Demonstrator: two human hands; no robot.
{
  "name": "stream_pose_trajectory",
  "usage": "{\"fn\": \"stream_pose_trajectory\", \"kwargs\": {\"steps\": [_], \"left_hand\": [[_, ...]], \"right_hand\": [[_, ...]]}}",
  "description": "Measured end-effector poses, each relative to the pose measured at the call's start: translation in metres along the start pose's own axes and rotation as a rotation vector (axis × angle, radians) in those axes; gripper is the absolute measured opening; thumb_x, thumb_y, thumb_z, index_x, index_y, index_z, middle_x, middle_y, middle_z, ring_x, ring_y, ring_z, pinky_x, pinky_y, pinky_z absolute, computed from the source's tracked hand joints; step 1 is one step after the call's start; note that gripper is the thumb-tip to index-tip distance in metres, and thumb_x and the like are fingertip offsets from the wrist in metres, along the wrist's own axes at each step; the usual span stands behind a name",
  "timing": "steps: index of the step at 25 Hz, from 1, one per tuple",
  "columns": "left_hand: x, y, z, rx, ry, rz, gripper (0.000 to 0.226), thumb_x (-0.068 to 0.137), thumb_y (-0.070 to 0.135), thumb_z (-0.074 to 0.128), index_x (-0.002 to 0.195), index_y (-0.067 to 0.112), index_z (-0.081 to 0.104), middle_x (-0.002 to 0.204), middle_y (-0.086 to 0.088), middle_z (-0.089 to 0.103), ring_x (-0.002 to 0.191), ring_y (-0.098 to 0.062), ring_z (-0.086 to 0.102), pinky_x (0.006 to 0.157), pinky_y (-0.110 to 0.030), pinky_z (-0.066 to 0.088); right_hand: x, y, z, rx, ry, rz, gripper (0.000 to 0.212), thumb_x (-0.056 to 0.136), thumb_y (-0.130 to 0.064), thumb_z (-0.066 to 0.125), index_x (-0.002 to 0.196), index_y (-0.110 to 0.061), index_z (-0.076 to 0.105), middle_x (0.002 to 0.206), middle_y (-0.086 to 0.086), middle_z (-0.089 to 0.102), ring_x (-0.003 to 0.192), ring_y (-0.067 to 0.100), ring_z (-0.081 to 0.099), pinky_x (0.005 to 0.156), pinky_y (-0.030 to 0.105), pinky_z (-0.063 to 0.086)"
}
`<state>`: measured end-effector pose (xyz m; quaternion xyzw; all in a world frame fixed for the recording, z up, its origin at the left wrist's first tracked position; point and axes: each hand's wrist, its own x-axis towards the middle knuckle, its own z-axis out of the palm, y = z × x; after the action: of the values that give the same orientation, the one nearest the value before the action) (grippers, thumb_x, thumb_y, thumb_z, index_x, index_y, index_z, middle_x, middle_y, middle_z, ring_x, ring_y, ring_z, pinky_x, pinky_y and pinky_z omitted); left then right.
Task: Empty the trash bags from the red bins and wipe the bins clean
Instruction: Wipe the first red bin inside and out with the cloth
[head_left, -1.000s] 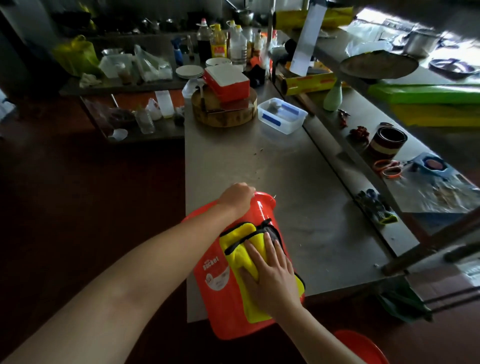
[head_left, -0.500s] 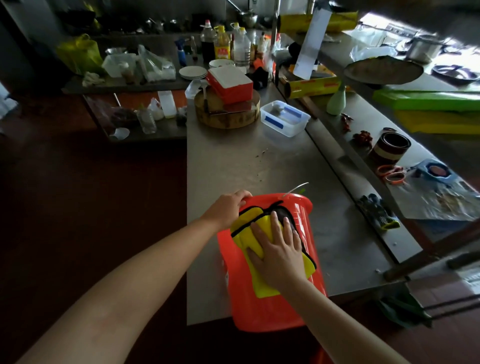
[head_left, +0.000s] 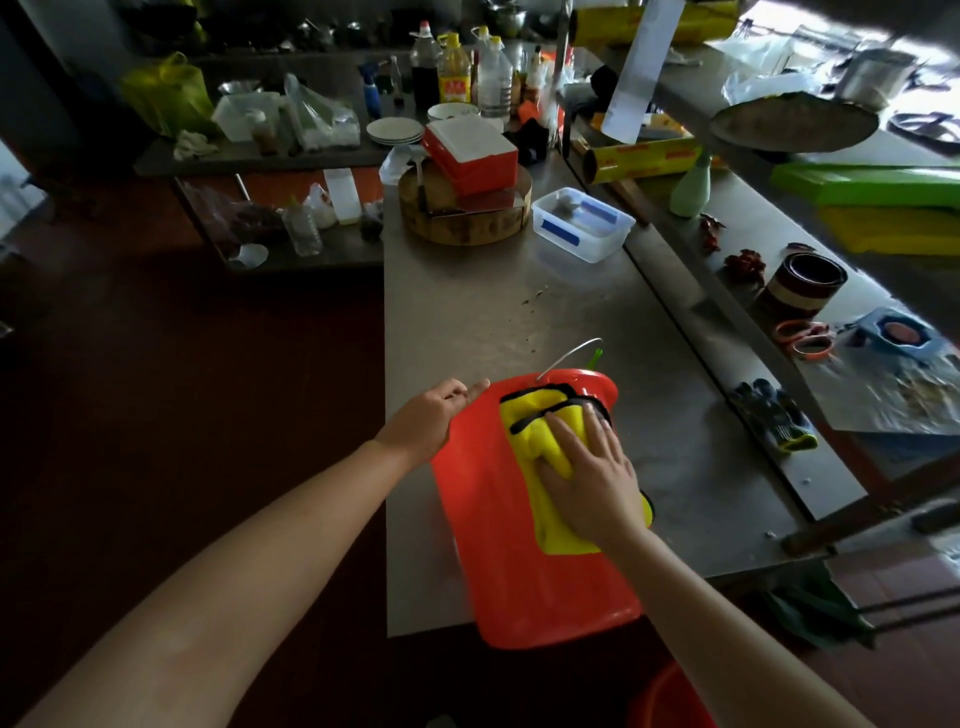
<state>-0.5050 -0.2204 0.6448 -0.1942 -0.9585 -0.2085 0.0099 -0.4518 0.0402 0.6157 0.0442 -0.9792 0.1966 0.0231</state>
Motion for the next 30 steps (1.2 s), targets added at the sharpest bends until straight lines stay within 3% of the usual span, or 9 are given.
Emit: {"fn": "stream_pose_trajectory", "kwargs": {"steps": [3,7,10,13,16,19,22,26,30], "left_hand": [[0.0,0.003,-0.002,-0.084,0.009,-0.097,0.051,0.106,0.009,0.044,0.154,0.026,0.039,0.125,0.0,0.053,0.102,-0.025,0.06,0.081,-0.023,0.05],[0.004,0.013,0.005,0.027,0.028,-0.023,0.066,0.099,-0.009,0.041,0.156,0.022,0.029,0.123,-0.007,0.053,0.093,-0.023,0.058,0.087,-0.028,0.05],[0.01,0.015,0.007,0.041,0.022,-0.034,0.067,0.097,-0.01,0.04,0.156,0.02,0.03,0.125,-0.01,0.053,0.102,-0.029,0.057,0.089,-0.029,0.045],[0.011,0.016,0.007,0.085,-0.002,-0.014,0.068,0.095,-0.01,0.042,0.156,0.019,0.03,0.126,-0.01,0.053,0.104,-0.031,0.057,0.09,-0.034,0.046],[0.005,0.011,0.004,0.045,-0.005,0.0,0.07,0.095,-0.013,0.044,0.155,0.019,0.031,0.125,-0.008,0.055,0.101,-0.027,0.058,0.087,-0.034,0.051],[0.001,0.006,-0.002,0.017,-0.026,0.01,0.064,0.099,-0.01,0.044,0.155,0.02,0.032,0.124,-0.007,0.055,0.096,-0.022,0.06,0.084,-0.029,0.053],[0.002,0.009,-0.004,0.004,-0.056,-0.019,0.063,0.101,-0.005,0.045,0.155,0.022,0.031,0.125,-0.006,0.054,0.097,-0.024,0.062,0.085,-0.032,0.054],[0.0,0.016,-0.003,-0.044,-0.06,-0.051,0.064,0.101,-0.003,0.046,0.155,0.027,0.031,0.12,-0.003,0.053,0.089,-0.018,0.06,0.08,-0.029,0.055],[0.002,0.025,-0.005,-0.126,-0.131,-0.12,0.054,0.105,0.029,0.041,0.157,0.035,0.026,0.114,0.006,0.05,0.093,-0.01,0.054,0.088,-0.023,0.046]], "right_hand": [[0.013,0.02,-0.008,0.205,-0.067,0.128,0.063,0.087,-0.07,0.044,0.146,-0.063,0.023,0.166,-0.009,0.018,0.149,0.024,0.027,0.109,0.048,0.04],[0.016,0.027,-0.013,0.35,-0.087,0.245,0.061,0.092,-0.061,0.051,0.146,-0.063,0.024,0.166,-0.007,0.02,0.147,0.027,0.032,0.109,0.047,0.04],[0.001,0.006,-0.003,0.103,0.005,0.099,0.062,0.093,-0.062,0.048,0.151,-0.054,0.028,0.168,0.003,0.016,0.151,0.033,0.023,0.115,0.051,0.032],[-0.022,-0.027,0.016,-0.167,-0.002,-0.13,0.066,0.092,-0.072,0.034,0.153,-0.051,0.021,0.17,0.004,0.0,0.154,0.039,0.002,0.12,0.057,0.016],[-0.031,-0.038,0.028,-0.247,-0.027,-0.241,0.067,0.09,-0.072,0.029,0.153,-0.051,0.02,0.169,0.001,-0.008,0.154,0.039,-0.008,0.121,0.062,0.01],[-0.026,-0.03,0.024,-0.216,-0.011,-0.244,0.066,0.091,-0.077,0.028,0.152,-0.054,0.023,0.17,-0.003,-0.003,0.155,0.032,-0.005,0.122,0.057,0.011],[-0.02,-0.009,0.014,-0.129,0.008,-0.164,0.067,0.089,-0.08,0.028,0.151,-0.055,0.024,0.17,-0.004,0.005,0.156,0.027,0.003,0.121,0.05,0.016],[-0.013,0.034,-0.003,0.205,-0.019,0.092,0.067,0.082,-0.073,0.04,0.147,-0.06,0.028,0.166,-0.006,0.021,0.148,0.026,0.03,0.111,0.047,0.039],[-0.009,0.059,-0.012,0.52,-0.083,0.331,0.06,0.091,-0.064,0.049,0.148,-0.059,0.029,0.162,-0.004,0.03,0.142,0.028,0.039,0.108,0.046,0.04]]}}
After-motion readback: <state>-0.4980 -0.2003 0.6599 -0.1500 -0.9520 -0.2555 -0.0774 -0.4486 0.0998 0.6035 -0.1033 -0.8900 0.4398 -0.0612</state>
